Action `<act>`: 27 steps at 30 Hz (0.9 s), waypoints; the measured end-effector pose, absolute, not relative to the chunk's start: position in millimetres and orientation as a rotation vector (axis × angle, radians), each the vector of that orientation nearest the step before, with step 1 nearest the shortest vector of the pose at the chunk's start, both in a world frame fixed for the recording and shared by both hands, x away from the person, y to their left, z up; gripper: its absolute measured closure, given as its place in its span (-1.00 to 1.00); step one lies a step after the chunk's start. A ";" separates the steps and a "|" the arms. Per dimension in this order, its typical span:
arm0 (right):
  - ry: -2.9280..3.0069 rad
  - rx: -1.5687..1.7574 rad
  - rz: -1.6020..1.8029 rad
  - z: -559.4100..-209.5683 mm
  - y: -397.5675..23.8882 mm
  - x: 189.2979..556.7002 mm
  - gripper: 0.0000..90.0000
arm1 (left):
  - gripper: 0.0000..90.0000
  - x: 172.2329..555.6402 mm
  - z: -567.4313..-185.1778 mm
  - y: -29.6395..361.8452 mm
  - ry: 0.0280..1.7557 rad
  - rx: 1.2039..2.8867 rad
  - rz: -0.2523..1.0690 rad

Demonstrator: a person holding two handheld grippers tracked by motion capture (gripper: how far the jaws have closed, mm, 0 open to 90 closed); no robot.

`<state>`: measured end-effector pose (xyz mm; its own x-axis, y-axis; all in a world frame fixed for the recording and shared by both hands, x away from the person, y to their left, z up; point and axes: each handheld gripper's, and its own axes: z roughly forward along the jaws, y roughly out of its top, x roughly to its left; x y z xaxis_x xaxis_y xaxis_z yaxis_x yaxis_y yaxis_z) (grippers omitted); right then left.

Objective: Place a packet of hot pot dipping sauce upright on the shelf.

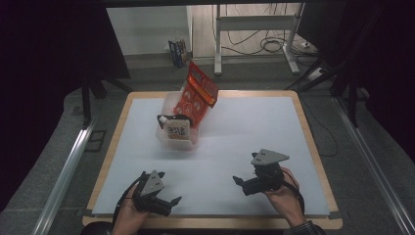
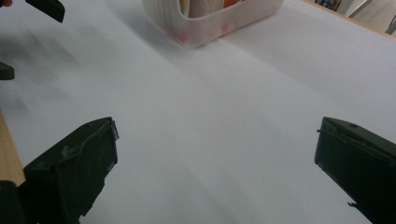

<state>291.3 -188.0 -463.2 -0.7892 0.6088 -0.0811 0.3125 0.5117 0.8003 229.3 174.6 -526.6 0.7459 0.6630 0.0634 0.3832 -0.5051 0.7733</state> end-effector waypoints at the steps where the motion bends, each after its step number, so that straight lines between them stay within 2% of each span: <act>1: 2.403 0.771 1.166 -463.6 -189.9 290.6 -1.00 | -0.95 229.3 -526.7 174.6 0.784 2.155 0.455; 27: 2.327 0.933 1.078 -478.6 -244.0 276.3 -1.00 | -0.95 229.7 -528.2 172.9 0.783 2.169 0.456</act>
<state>276.3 -244.0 -478.6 -0.6923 0.7168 -0.0832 0.4002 0.4773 0.7823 229.7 172.9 -528.2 0.7467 0.6616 0.0682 0.3858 -0.5144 0.7659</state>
